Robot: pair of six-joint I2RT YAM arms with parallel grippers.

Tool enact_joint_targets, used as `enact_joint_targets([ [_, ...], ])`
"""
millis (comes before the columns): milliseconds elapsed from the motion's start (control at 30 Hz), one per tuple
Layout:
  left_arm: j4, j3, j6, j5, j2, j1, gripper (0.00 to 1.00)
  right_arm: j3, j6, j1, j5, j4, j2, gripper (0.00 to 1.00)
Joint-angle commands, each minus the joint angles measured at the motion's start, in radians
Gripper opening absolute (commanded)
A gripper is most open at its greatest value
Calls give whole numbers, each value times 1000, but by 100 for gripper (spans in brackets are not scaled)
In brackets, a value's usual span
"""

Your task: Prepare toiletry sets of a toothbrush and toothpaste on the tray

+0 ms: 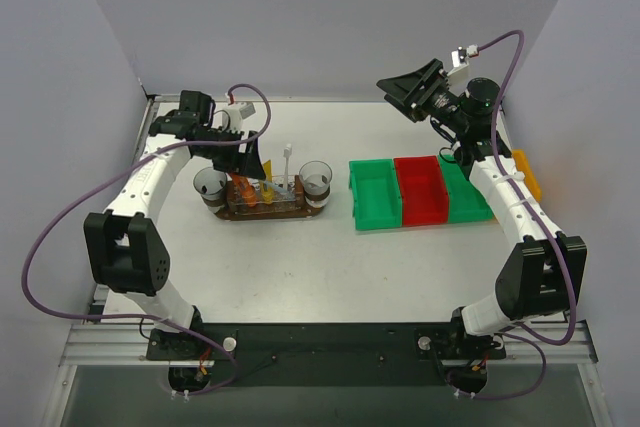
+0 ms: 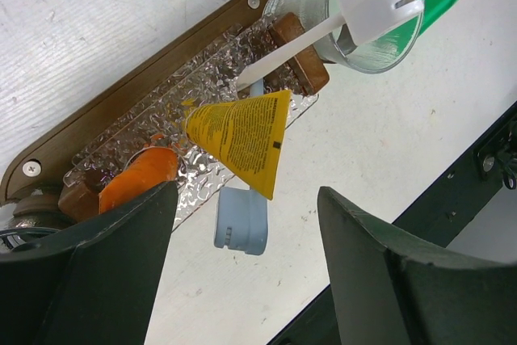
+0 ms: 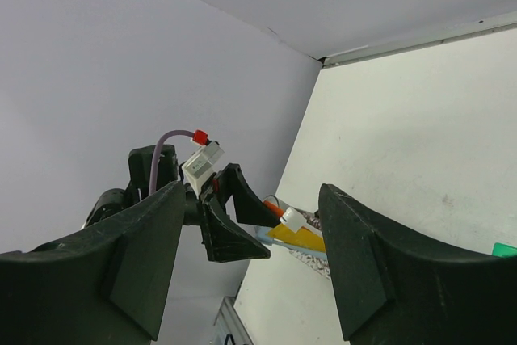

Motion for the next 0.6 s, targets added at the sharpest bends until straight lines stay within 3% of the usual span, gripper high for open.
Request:
enact_joint_targets([
  [0, 66, 35, -11, 26, -63, 4, 80, 19, -26, 3, -27, 53, -8, 62],
  [367, 127, 34, -40, 45, -129, 47, 80, 12, -43, 1, -26, 37, -25, 62],
  [567, 221, 34, -137, 83, -178, 98, 80, 4, -54, -3, -19, 28, -45, 62],
])
